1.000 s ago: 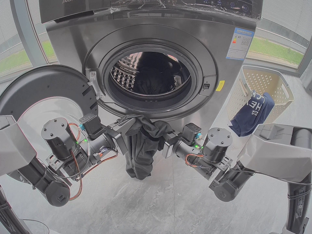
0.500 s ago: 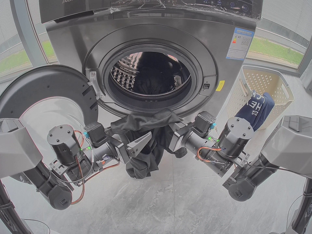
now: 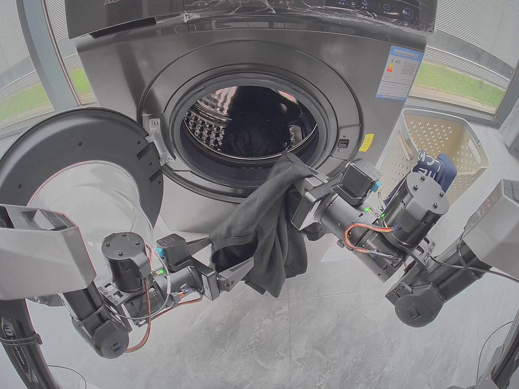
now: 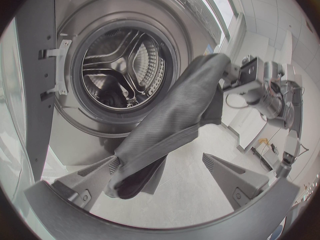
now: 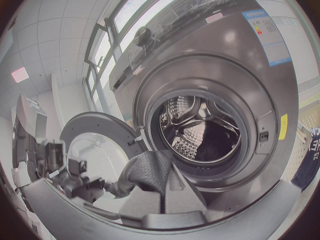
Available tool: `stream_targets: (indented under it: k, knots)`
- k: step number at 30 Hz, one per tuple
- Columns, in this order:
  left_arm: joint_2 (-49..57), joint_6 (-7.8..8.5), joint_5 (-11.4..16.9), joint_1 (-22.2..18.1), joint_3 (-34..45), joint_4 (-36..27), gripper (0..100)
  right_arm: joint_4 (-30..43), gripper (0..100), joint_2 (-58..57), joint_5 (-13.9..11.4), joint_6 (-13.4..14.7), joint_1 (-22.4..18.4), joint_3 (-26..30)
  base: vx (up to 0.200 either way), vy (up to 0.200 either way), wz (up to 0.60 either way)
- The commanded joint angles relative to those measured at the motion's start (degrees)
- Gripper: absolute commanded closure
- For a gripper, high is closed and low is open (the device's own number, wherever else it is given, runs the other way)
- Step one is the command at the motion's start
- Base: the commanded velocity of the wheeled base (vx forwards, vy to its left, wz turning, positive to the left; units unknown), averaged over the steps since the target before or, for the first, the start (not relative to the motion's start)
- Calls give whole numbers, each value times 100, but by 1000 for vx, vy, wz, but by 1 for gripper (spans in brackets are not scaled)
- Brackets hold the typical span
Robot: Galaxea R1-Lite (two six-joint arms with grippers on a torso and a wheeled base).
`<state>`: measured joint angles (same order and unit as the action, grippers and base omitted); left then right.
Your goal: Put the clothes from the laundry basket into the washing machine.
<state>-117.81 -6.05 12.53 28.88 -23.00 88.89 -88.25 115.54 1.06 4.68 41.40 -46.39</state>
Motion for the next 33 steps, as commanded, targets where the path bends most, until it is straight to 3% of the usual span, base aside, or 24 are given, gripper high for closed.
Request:
stream_targets:
  k: [1, 12, 16, 18, 20, 29, 33]
  knots:
    - [-374, 95, 4, 4, 6, 5, 0, 18, 100, -67, 8, -2, -9, -37, 0, 0, 0]
    - [-480, 148, 100, 30, 112, 14, 0, 71, 100, 179, 114, -2, -115, -398, 0, 0, 0]
    - [-612, 244, 320, 48, 358, 14, 0, 80, 100, 249, 114, -2, -185, -547, 0, 0, 0]
    - [-858, 429, 522, 12, 455, 14, 0, 124, 100, 249, 114, -2, -185, -600, 0, 0, 0]
    - [-1060, 490, 601, -14, 393, 14, 0, 132, 100, 258, 114, -2, -158, -609, 0, 0, 0]
    - [-1508, 490, 628, -23, 77, 23, 0, 466, 100, 390, 131, -11, -35, -1004, 0, 0, 0]
    - [-1543, 490, 628, -40, 68, 23, 0, 888, 100, 469, 377, -2, 44, -1496, 0, 0, 0]
